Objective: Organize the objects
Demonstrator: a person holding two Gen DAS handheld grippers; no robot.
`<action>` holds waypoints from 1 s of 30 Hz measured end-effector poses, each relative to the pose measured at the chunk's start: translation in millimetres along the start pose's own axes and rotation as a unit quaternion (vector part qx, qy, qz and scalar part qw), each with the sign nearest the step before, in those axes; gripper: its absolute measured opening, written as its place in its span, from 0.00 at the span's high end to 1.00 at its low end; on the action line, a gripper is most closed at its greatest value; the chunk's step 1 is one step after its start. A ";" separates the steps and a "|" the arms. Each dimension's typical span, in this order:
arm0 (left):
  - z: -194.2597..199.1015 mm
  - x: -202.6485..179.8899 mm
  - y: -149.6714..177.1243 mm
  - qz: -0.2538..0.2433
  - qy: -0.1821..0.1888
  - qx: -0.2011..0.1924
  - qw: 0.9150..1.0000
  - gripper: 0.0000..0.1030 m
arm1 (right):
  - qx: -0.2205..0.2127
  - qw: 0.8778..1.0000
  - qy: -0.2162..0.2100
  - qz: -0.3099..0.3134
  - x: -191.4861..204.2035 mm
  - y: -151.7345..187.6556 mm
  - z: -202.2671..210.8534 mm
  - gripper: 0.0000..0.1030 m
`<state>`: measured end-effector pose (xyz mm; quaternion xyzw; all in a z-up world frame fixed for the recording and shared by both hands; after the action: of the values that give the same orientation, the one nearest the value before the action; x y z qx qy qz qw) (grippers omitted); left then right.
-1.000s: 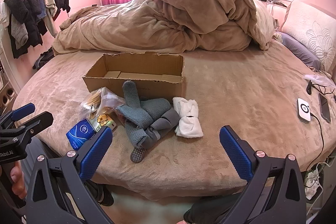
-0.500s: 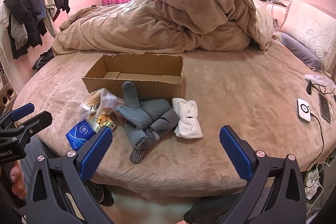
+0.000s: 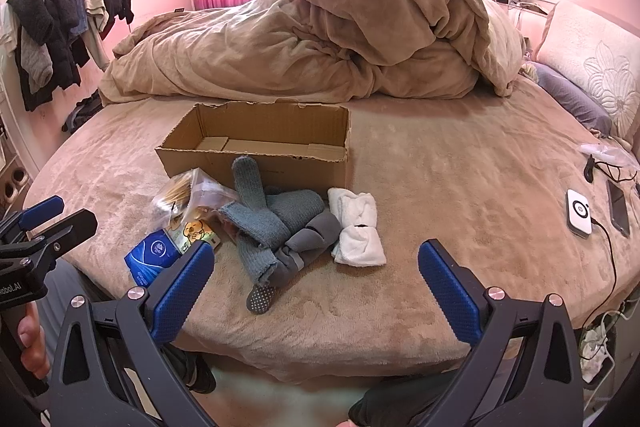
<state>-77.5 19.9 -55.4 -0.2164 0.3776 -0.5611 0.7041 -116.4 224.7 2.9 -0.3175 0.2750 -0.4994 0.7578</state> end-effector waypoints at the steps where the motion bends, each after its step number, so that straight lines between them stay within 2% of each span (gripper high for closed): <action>1: -1.5 0.3 0.1 0.000 0.000 0.001 1.000 0.00 | 0.001 1.000 0.000 0.001 0.4 -0.1 -1.2 0.00; 7: -18.0 7.5 2.4 0.001 -0.009 0.006 1.000 0.00 | 0.004 1.000 0.012 0.009 -6.2 -3.7 -11.0 0.00; 16: -63.5 22.8 27.2 -0.002 -0.026 0.053 0.998 0.00 | 0.027 0.999 0.021 0.002 -24.2 6.1 -42.0 0.00; 21: -90.3 31.4 49.1 -0.008 -0.034 0.093 0.995 0.00 | 0.053 0.998 0.024 -0.013 -38.2 20.1 -66.3 0.00; 30: -120.4 41.9 73.6 -0.013 -0.053 0.126 0.991 0.00 | 0.099 0.994 0.029 -0.038 -60.7 50.9 -107.3 0.05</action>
<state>-121.1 14.6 -195.9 -0.1600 0.2635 -0.6010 0.7374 -186.7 274.3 -99.0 -0.2361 0.2339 -0.5616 0.7577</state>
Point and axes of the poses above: each gripper's, at about its wrist camera, not at the fingertips, and z roughly against the way its jaws point, x to its left, y to its underside, the point moved 10 cm from there along -z, roughly the way its jaws point, and after that the axes turned 11 degrees about z, right-handed, at the moved point
